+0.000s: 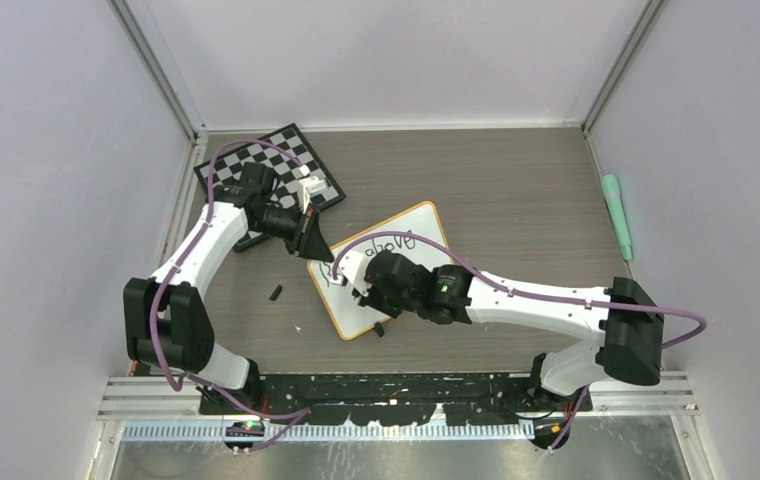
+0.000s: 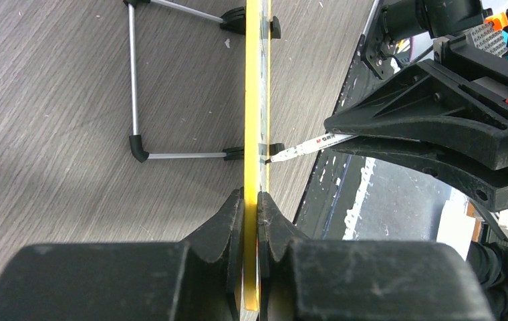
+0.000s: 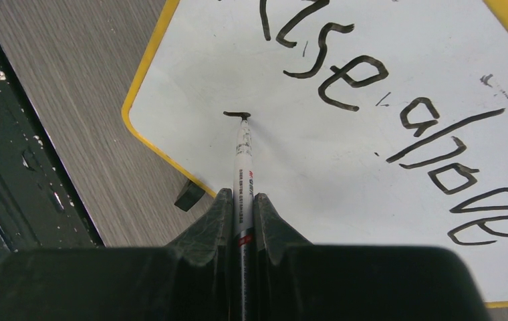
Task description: Write a sentence on the whiteboard
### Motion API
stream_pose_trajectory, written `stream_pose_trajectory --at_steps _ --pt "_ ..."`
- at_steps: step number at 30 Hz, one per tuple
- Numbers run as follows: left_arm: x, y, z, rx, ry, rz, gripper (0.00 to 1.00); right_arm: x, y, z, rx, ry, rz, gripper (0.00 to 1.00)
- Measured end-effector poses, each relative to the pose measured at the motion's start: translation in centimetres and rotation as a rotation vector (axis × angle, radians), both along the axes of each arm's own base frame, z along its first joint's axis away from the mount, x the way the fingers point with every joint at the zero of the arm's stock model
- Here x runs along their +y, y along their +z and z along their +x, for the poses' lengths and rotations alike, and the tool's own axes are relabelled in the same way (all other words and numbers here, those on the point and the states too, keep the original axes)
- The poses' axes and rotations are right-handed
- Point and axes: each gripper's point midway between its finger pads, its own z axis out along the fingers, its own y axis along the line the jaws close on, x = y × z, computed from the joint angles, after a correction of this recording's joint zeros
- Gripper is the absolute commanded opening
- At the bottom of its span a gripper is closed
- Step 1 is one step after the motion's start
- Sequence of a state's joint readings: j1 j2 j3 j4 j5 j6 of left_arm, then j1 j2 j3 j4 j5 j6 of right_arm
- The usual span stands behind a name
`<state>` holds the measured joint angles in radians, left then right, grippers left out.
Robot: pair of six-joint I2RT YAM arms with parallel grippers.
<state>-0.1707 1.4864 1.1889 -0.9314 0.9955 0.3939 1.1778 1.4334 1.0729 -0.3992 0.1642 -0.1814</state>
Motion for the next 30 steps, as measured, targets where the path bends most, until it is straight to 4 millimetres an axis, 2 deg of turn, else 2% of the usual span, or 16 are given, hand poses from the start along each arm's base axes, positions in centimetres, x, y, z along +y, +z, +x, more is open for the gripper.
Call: stream_pose_trajectory --at_steps 13,19,24,30 --pt "0.0 0.0 0.0 0.0 0.0 0.0 0.0 -0.6 -1.5 -1.1 0.051 0.031 -0.05 0.0" --pt "0.0 0.0 0.0 0.0 0.0 0.0 0.0 -0.8 -1.5 -1.1 0.044 0.032 -0.064 0.0" --pt "0.0 0.0 0.0 0.001 0.0 0.0 0.0 -0.7 -0.8 -1.0 0.04 0.036 -0.066 0.0" --pt "0.0 0.0 0.0 0.001 -0.001 0.0 0.0 0.2 1.4 -0.7 0.02 0.041 -0.013 0.0"
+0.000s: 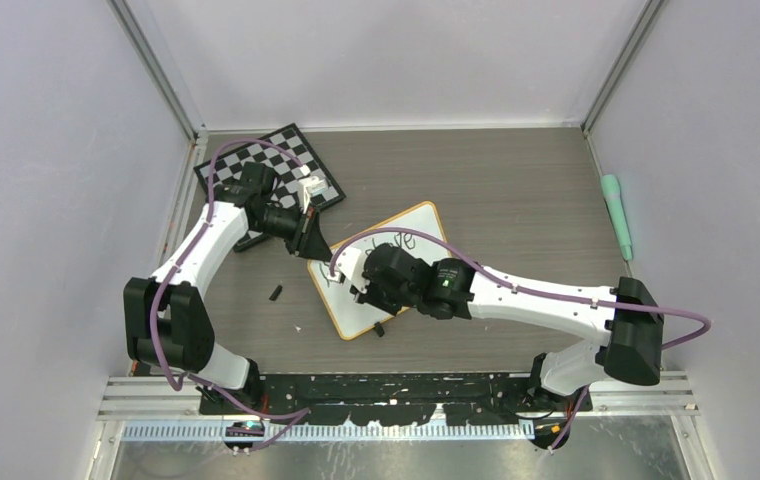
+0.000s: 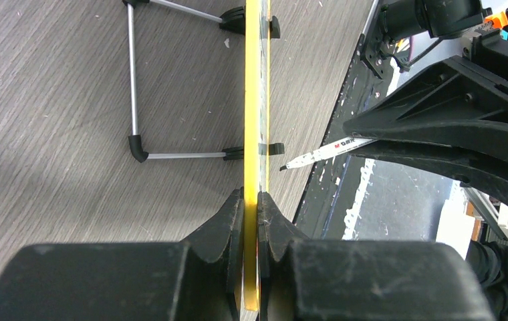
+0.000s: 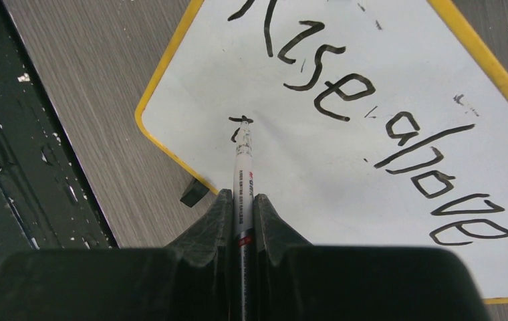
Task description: Write a sentence on the whiteboard
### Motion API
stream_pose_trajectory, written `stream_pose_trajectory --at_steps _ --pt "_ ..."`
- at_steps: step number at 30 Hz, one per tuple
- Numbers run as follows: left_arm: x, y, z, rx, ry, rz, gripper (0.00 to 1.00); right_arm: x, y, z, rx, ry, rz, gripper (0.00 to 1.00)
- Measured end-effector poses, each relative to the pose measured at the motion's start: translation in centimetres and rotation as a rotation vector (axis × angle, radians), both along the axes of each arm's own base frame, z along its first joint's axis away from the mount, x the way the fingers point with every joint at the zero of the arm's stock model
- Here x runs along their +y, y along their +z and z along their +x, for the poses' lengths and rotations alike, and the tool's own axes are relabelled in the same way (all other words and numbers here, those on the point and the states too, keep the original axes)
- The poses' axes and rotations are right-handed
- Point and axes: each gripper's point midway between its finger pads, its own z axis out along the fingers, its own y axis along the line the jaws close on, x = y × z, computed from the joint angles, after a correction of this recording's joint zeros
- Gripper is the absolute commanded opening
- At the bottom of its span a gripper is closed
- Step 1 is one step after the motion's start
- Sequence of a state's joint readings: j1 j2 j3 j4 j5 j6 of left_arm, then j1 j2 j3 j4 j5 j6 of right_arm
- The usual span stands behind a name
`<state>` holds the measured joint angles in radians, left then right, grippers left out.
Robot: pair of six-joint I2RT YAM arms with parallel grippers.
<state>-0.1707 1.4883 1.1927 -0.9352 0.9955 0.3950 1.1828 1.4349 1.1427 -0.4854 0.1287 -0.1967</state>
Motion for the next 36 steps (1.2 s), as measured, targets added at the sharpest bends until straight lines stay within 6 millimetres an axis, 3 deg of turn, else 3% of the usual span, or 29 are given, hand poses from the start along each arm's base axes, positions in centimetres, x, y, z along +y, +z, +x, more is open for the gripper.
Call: stream_pose_trajectory --at_steps 5,24,36 --pt "0.0 0.0 0.0 0.0 0.0 0.0 0.0 0.4 0.6 0.2 -0.009 0.0 0.017 0.0" --pt "0.0 -0.1 0.0 0.001 -0.001 0.001 0.0 0.5 -0.6 1.1 -0.046 -0.016 -0.028 0.0" --pt "0.0 0.0 0.0 0.002 -0.001 0.001 0.0 0.3 -0.2 0.9 -0.049 -0.012 -0.02 0.0"
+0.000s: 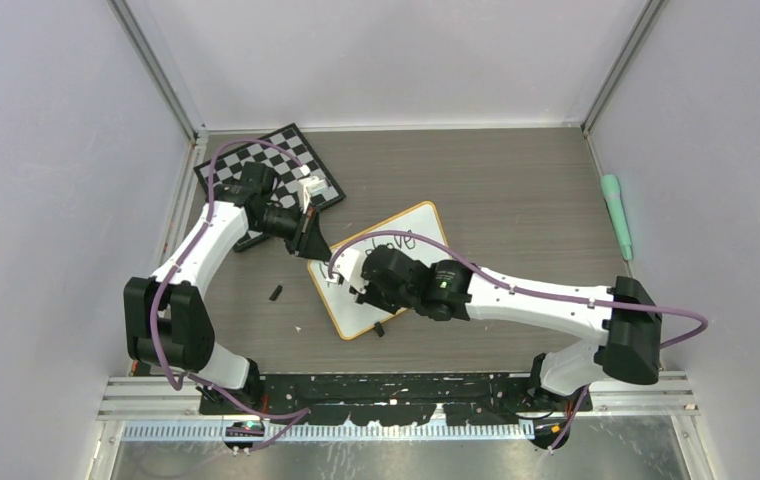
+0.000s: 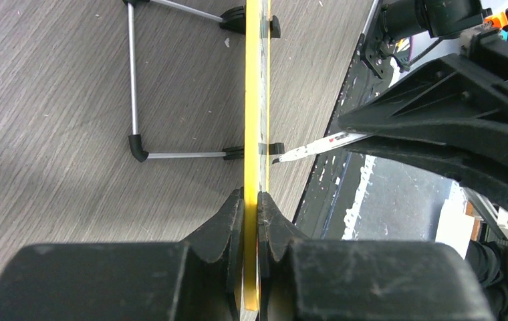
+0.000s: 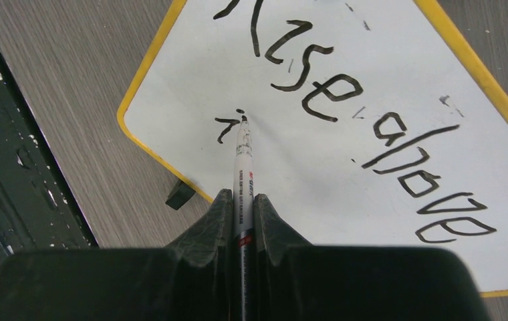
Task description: Write a sentence on the whiteboard
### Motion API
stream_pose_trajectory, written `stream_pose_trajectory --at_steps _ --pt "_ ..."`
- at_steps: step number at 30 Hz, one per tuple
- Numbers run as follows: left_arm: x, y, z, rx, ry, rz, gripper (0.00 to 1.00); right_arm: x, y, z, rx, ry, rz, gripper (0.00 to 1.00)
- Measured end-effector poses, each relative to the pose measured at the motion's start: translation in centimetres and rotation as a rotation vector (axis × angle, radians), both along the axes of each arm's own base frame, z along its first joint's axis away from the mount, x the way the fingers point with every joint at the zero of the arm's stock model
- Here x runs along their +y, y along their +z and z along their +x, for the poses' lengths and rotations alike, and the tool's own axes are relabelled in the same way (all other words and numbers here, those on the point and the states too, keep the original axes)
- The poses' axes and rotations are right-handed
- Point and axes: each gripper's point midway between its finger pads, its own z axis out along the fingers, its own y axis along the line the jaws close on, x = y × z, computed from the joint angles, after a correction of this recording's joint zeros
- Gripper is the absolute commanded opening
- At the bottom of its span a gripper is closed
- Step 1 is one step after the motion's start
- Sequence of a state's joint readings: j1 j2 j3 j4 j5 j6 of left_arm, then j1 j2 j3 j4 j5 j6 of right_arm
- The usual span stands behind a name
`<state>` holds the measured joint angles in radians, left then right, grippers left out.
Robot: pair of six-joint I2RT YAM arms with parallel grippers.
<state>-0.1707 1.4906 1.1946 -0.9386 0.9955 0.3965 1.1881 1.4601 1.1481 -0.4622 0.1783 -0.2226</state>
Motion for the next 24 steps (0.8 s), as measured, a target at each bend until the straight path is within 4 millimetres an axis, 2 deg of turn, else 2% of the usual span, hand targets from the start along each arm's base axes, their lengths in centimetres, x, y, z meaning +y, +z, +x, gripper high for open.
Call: stream_pose_trajectory --at_steps 7,19,24 --pt "0.0 0.0 0.0 0.0 0.0 0.0 0.0 -0.6 1.7 -0.2 -0.018 -0.001 0.044 0.0" --pt "0.0 0.0 0.0 0.0 0.0 0.001 0.0 -1.0 -0.2 -0.3 0.002 -0.002 -0.007 0.0" --pt "0.0 0.0 0.0 0.0 0.0 0.001 0.0 -0.9 -0.3 -0.3 0.001 -0.003 -0.008 0.0"
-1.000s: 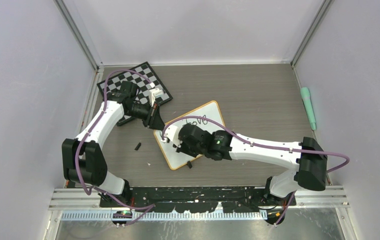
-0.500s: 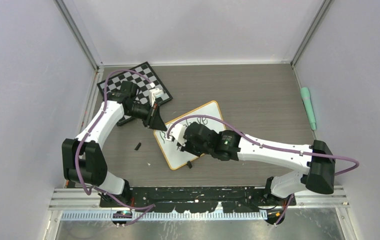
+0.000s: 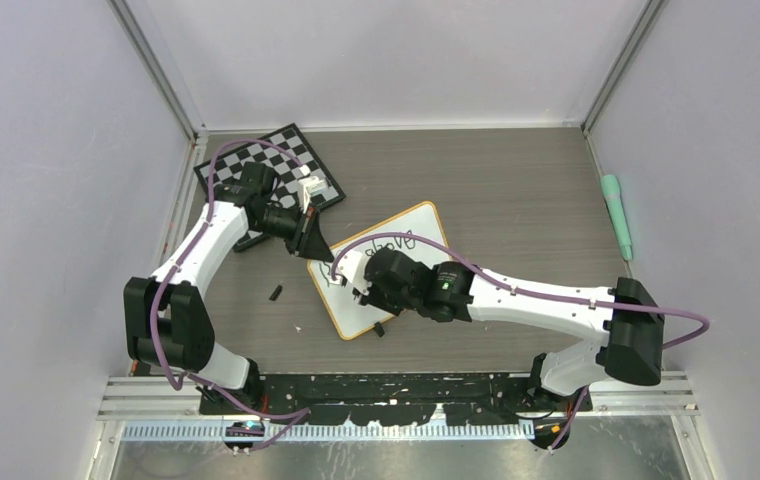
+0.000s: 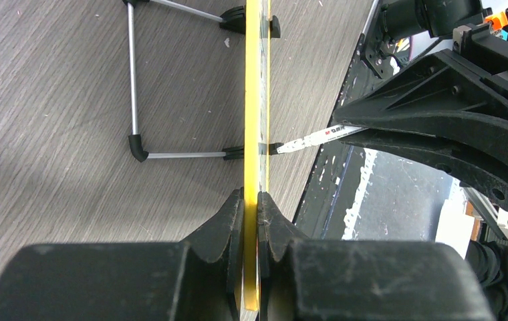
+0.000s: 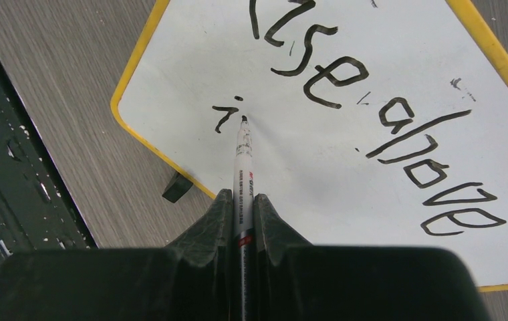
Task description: Write a sentence on the whiteboard
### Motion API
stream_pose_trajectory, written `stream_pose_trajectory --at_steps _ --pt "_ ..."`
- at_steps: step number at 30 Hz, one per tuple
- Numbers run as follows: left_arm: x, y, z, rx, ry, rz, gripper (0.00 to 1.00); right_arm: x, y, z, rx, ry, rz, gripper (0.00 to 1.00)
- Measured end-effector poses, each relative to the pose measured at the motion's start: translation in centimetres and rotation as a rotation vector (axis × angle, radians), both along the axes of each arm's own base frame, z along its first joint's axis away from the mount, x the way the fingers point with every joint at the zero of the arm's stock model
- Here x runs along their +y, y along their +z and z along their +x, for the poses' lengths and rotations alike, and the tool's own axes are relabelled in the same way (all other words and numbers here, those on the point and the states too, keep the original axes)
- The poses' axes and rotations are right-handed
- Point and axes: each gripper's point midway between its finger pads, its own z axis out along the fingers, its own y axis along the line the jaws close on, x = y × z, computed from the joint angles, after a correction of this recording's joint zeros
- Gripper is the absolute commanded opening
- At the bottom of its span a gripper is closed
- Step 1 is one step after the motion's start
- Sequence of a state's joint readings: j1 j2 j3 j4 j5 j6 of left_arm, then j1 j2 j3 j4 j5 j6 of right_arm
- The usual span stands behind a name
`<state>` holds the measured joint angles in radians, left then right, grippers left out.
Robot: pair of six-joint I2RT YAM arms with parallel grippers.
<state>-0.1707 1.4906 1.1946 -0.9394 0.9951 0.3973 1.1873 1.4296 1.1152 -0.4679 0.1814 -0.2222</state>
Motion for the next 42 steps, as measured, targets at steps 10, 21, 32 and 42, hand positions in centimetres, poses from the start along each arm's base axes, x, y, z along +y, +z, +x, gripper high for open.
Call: stream_pose_trajectory --at_steps 10,21,32,42 --pt "0.0 0.0 0.0 -0.001 0.0 0.001 0.0 0.3 -0.9 0.1 0.005 -0.001 -0.016 0.0" --pt "0.0 0.0 0.0 -0.002 0.001 0.003 0.0 -0.5 -0.9 0.7 0.007 -0.021 -0.011 0.0" --pt "0.0 0.0 0.0 -0.002 0.001 0.003 0.0 -1.5 -0.8 1.2 0.008 -0.043 -0.011 0.0" --pt "0.0 0.0 0.0 -0.001 0.0 0.003 0.0 -1.2 -0.2 1.0 0.023 -0.029 0.006 0.0"
